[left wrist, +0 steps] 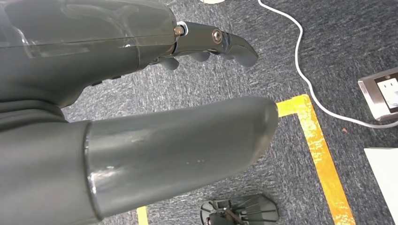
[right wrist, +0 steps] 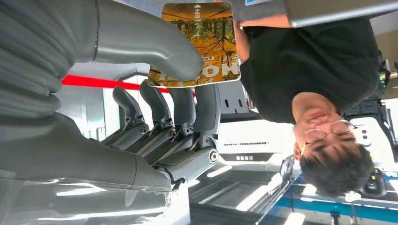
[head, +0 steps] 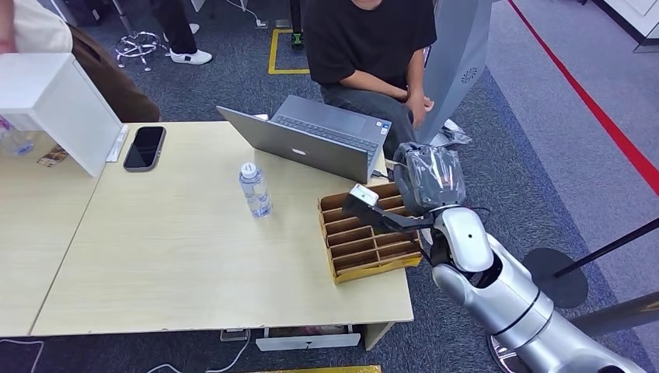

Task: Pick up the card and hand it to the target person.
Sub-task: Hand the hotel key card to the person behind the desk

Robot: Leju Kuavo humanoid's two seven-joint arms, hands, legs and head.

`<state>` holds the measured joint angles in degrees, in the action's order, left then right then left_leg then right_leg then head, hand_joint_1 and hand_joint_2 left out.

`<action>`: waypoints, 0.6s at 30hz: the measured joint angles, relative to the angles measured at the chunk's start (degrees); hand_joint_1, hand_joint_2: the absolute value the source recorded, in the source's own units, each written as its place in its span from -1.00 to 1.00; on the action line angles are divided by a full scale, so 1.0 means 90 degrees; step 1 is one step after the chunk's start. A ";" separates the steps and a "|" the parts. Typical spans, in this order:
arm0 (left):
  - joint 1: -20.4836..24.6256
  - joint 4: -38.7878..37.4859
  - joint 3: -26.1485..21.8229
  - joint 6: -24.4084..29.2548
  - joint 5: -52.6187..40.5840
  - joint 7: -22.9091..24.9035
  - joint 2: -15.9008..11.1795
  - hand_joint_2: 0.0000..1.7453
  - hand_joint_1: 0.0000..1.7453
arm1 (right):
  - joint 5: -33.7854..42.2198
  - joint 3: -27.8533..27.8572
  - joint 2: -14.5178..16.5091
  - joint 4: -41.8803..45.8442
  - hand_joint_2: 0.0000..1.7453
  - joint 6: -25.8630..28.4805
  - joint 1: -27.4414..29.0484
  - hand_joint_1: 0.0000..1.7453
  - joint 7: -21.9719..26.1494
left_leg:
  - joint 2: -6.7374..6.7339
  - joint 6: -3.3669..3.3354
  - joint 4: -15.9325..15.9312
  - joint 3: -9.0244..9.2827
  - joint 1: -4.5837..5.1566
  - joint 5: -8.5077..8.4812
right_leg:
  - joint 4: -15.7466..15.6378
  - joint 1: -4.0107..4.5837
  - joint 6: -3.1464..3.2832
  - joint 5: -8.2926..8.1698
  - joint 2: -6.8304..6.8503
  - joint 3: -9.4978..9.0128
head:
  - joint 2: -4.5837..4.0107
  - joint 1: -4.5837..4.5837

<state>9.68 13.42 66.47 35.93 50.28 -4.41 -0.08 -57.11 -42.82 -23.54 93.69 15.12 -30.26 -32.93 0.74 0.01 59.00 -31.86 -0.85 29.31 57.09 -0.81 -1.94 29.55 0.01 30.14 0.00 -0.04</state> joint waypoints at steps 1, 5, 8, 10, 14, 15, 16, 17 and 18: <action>0.0017 0.0000 0.0001 -0.0014 -0.0026 0.0007 0.0001 -1.00 -1.00 | 0.0089 0.0007 0.0002 -0.0093 1.00 0.0050 -0.0068 0.70 0.0024 | 0.0001 0.0000 0.0000 0.0000 0.0000 0.0000 | 0.0000 0.0000 0.0000 0.0000 0.0001 0.0000 | 0.0000 0.0000; 0.0076 0.0000 0.0006 -0.0078 -0.0117 0.0066 0.0002 -1.00 -1.00 | 0.0426 0.0041 0.0012 -0.0608 1.00 0.0224 -0.0351 0.68 0.0100 | 0.0002 0.0000 0.0000 0.0000 0.0000 0.0000 | 0.0000 0.0000 0.0000 0.0000 0.0001 0.0000 | 0.0000 0.0000; 0.0115 0.0000 0.0007 -0.0110 -0.0167 0.0104 0.0004 -1.00 -1.00 | 0.0547 0.0042 0.0016 -0.1028 1.00 0.0298 -0.0549 0.68 0.0169 | 0.0004 0.0001 0.0000 0.0000 0.0000 -0.0002 | 0.0000 0.0000 0.0000 -0.0001 0.0002 -0.0001 | 0.0000 0.0000; 0.0137 0.0000 0.0008 -0.0129 -0.0185 0.0113 0.0009 -1.00 -1.00 | 0.0594 0.0042 0.0023 -0.1272 1.00 0.0356 -0.0641 0.68 0.0225 | 0.0006 0.0002 0.0000 -0.0001 0.0000 -0.0003 | 0.0000 0.0000 0.0000 -0.0001 0.0003 -0.0001 | 0.0000 -0.0001; 0.0165 0.0000 0.0010 -0.0154 -0.0195 0.0118 0.0015 -1.00 -1.00 | 0.0646 0.0041 0.0038 -0.1683 1.00 0.0422 -0.0790 0.68 0.0271 | 0.0007 0.0002 0.0000 -0.0001 0.0000 -0.0003 | 0.0000 0.0000 0.0000 -0.0001 0.0003 0.0000 | 0.0000 0.0000; 0.0167 0.0000 0.0010 -0.0155 -0.0196 0.0118 0.0016 -1.00 -1.00 | 0.0650 0.0041 0.0044 -0.1768 1.00 0.0426 -0.0809 0.68 0.0274 | 0.0007 0.0002 0.0000 -0.0001 0.0000 -0.0003 | 0.0000 0.0000 0.0000 -0.0001 0.0003 0.0000 | 0.0000 -0.0001; 0.0170 0.0000 0.0010 -0.0155 -0.0197 0.0119 0.0016 -1.00 -1.00 | 0.0650 0.0040 0.0050 -0.1841 1.00 0.0429 -0.0821 0.68 0.0277 | 0.0007 0.0002 0.0000 -0.0002 0.0000 -0.0003 | 0.0000 0.0000 0.0000 -0.0001 0.0003 0.0000 | 0.0000 0.0000; 0.0173 0.0000 0.0010 -0.0155 -0.0198 0.0119 0.0016 -1.00 -1.00 | 0.0650 0.0039 0.0056 -0.1902 1.00 0.0431 -0.0830 0.68 0.0280 | 0.0007 0.0002 0.0000 -0.0001 0.0000 -0.0003 | 0.0000 0.0000 0.0000 -0.0001 0.0003 0.0000 | 0.0000 0.0000; 0.0175 0.0000 0.0010 -0.0155 -0.0198 0.0120 0.0016 -1.00 -1.00 | 0.0650 0.0039 0.0061 -0.1950 1.00 0.0432 -0.0836 0.68 0.0282 | 0.0007 0.0002 0.0000 -0.0001 0.0000 -0.0003 | 0.0000 0.0000 0.0000 -0.0001 0.0003 0.0000 | 0.0000 0.0001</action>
<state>11.26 13.42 66.55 34.53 48.49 -3.34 0.07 -51.25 -42.47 -22.99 76.14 19.01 -37.79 -30.39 0.80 0.03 59.00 -31.88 -0.85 29.29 57.10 -0.80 -1.94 29.54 0.03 30.14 0.00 -0.03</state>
